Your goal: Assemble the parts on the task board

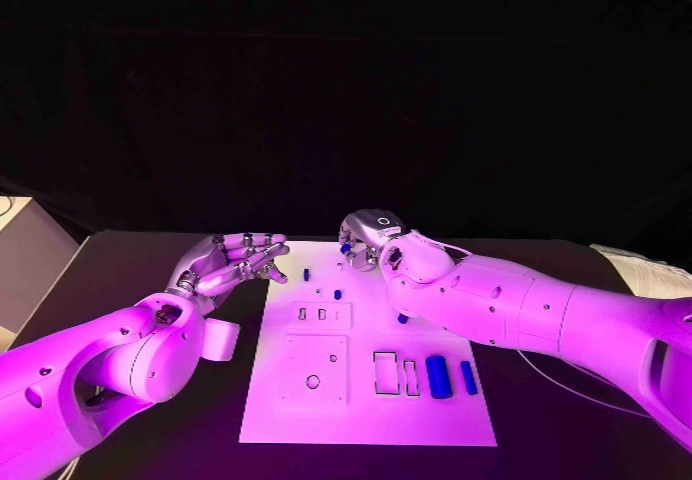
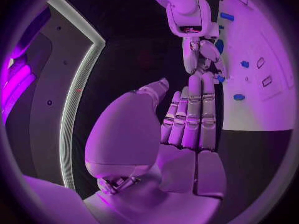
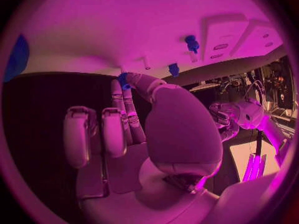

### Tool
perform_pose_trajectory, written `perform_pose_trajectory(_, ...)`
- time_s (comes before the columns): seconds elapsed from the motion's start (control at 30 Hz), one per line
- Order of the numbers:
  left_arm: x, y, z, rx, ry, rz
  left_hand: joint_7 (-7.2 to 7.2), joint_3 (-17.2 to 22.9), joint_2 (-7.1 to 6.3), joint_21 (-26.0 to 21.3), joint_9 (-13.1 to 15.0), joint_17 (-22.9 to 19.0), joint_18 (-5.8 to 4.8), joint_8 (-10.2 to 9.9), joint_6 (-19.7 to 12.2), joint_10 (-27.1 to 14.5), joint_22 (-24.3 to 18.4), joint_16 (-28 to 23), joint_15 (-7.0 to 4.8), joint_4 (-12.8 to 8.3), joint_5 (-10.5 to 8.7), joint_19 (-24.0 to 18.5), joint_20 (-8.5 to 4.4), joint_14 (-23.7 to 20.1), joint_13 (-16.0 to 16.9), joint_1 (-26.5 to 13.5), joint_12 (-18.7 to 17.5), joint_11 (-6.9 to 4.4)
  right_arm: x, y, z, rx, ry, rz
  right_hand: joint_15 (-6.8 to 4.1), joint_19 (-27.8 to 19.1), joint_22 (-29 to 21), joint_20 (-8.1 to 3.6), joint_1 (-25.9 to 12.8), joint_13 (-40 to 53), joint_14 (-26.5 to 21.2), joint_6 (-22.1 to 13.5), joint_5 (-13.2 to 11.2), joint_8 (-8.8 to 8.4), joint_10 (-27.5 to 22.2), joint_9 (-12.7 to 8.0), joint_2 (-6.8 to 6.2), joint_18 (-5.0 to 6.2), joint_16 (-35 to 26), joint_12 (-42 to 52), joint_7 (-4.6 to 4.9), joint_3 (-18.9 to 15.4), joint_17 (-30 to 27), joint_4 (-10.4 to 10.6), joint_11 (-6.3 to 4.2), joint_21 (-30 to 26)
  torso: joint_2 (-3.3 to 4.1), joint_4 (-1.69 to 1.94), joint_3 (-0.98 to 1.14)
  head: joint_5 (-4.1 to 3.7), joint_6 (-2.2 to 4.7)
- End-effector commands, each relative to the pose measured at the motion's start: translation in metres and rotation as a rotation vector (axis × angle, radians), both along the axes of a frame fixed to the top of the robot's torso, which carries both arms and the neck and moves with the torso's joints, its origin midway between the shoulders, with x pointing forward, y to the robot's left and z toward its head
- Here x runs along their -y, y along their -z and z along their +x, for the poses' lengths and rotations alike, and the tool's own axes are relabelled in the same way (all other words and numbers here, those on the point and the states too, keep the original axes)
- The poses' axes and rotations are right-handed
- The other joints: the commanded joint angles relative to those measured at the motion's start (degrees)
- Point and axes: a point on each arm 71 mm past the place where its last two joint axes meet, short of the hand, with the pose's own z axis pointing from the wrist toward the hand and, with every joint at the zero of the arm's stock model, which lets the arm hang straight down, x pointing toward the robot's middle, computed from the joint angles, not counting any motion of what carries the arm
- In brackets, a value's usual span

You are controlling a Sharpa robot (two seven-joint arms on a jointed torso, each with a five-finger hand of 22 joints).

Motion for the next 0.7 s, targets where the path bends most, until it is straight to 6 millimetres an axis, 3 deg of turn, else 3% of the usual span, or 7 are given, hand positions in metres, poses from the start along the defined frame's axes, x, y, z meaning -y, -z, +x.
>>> perform_pose_trajectory(0.03,0.0023,-0.0014,-0.0009,0.008,0.020,-0.002,0.06,0.39,-0.13,0.38,0.06,0.08,0.13,0.32,0.38,0.22,0.10,0.22,0.09,0.00,-0.01,-0.33,0.08,-0.36,-0.03,-0.62,-0.27,0.02,-0.0017,0.0007,0.0009,-0.007,0.002,-0.019,0.01,1.75,3.20,-0.20,0.04,1.08,2.45,-0.44,0.13,-0.05,0.79,0.13,-0.24,-1.02,0.26,0.15,0.19,0.06,0.07,-0.34,-0.96,0.22,0.16,-0.02,0.01,0.12,0.10)
perform_pose_trajectory(0.2,0.0024,-0.0015,-0.0009,0.008,0.021,-0.002,0.06,0.40,-0.13,0.39,0.06,0.08,0.13,0.32,0.38,0.22,0.11,0.22,0.09,0.00,-0.01,-0.34,0.08,-0.36,-0.03,-0.62,-0.27,0.02,-0.0013,0.0012,0.0019,-0.013,0.008,-0.026,0.01,1.75,3.20,-0.20,0.04,1.08,2.45,-0.44,0.13,-0.05,0.79,0.13,-0.24,-1.02,0.26,0.15,0.19,0.06,0.07,-0.34,-0.96,0.22,0.17,0.12,-0.10,0.02,-0.02)
perform_pose_trajectory(0.7,0.0024,-0.0020,-0.0009,0.009,0.021,-0.002,0.06,0.42,-0.12,0.42,0.07,0.09,0.13,0.32,0.38,0.22,0.13,0.24,0.09,0.00,-0.01,-0.36,0.08,-0.38,-0.03,-0.63,-0.27,0.02,-0.0049,0.0025,0.0033,-0.021,0.006,-0.040,0.42,1.54,2.87,0.14,-0.89,1.33,2.32,-1.63,-0.18,-0.47,-0.59,0.65,-0.86,-0.94,0.25,-0.69,0.54,0.09,-0.24,-0.13,-0.49,-0.05,0.40,-0.03,-0.14,0.65,-0.20)
